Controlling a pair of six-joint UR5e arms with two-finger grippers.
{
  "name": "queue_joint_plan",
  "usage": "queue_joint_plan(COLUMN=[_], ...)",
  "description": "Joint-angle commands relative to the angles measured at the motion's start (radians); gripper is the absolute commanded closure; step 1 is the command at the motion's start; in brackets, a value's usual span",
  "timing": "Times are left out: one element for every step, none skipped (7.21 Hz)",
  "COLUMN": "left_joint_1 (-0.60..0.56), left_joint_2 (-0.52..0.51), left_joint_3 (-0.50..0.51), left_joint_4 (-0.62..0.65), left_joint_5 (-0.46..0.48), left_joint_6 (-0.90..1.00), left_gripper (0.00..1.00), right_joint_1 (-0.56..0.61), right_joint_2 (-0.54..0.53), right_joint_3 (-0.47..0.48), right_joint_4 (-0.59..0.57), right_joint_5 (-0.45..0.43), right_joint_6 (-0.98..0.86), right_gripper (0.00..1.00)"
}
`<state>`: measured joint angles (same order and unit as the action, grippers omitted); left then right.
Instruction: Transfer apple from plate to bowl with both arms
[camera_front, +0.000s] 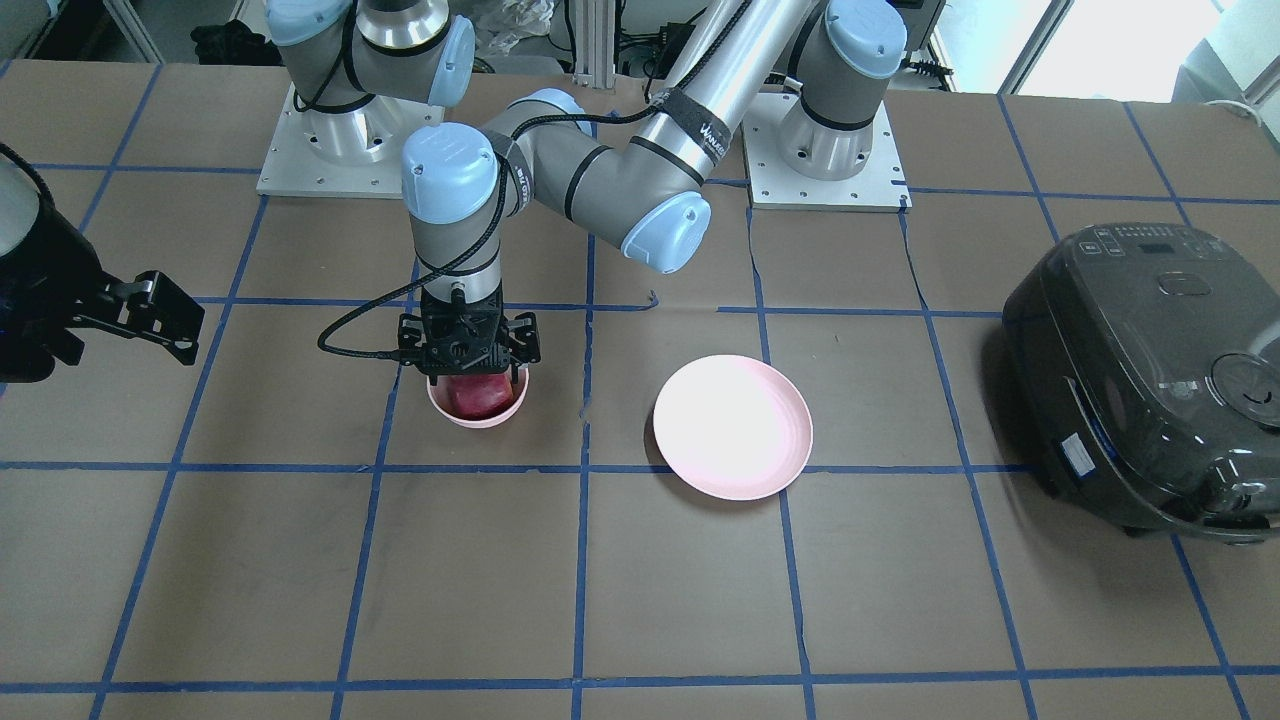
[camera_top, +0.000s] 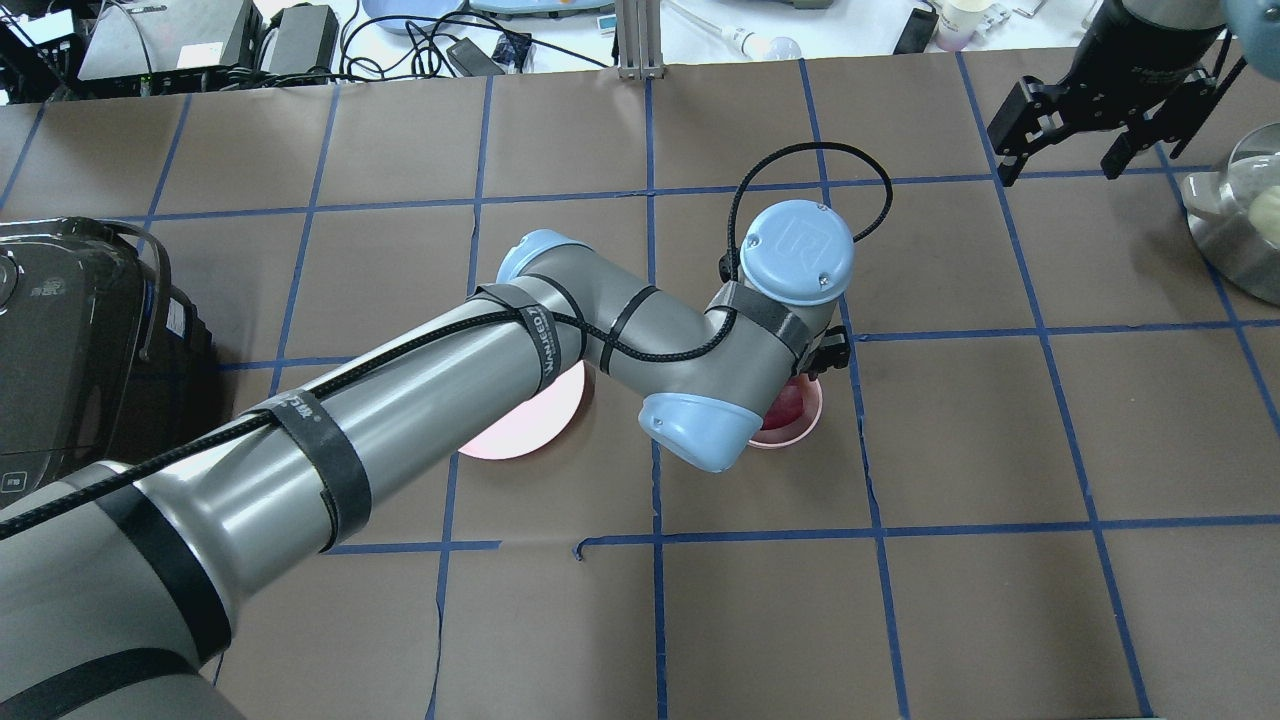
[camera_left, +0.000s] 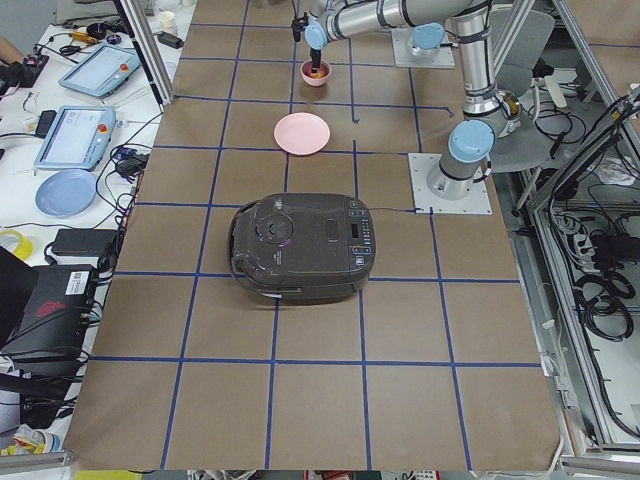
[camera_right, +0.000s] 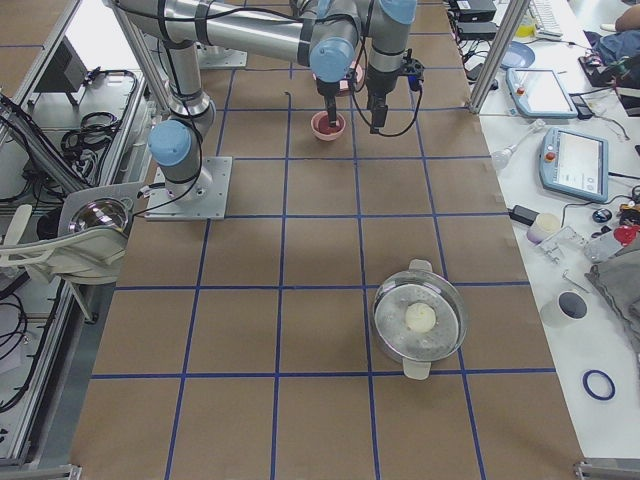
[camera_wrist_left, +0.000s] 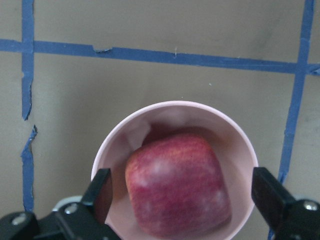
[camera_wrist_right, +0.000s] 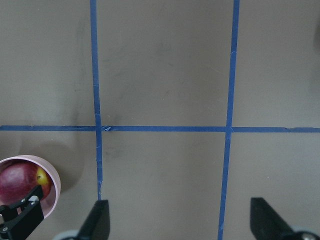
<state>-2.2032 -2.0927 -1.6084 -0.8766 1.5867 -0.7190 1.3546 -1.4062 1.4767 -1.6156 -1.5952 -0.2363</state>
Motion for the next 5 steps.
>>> queue_joint_plan(left_joint_1=[0.023,0.081,0.161,0.243,0.329], left_joint_2=[0.058,0.113,0.172,0.234,0.294], left_joint_3=[0.014,0.013,0.01,0.015,0.015], left_joint_4=[-0.008,-0.075,-0.16,-0.229,-0.304], left_joint_5=[0.007,0.004,-0.001,-0.005,-0.005], left_joint_6=[0.065,0.11,0.209,0.345,0.402], left_gripper=[0.0,0.0,0.0,0.0,0.0], right_joint_1=[0.0,0.007,0.02,0.058,0.119], right_joint_2=[-0.003,-0.02,-0.034,-0.037,-0.046], right_joint_3=[-0.007,-0.012,-0.006,-0.007,-0.004], right_joint_4=[-0.01,-0.007,-0.003,0.003,0.006], right_joint_5=[-0.014,-0.009,0.006,0.001,-0.009], right_joint_6=[0.015,0.018,0.046,0.143,0.159], right_gripper=[0.0,0.0,0.0,0.0,0.0])
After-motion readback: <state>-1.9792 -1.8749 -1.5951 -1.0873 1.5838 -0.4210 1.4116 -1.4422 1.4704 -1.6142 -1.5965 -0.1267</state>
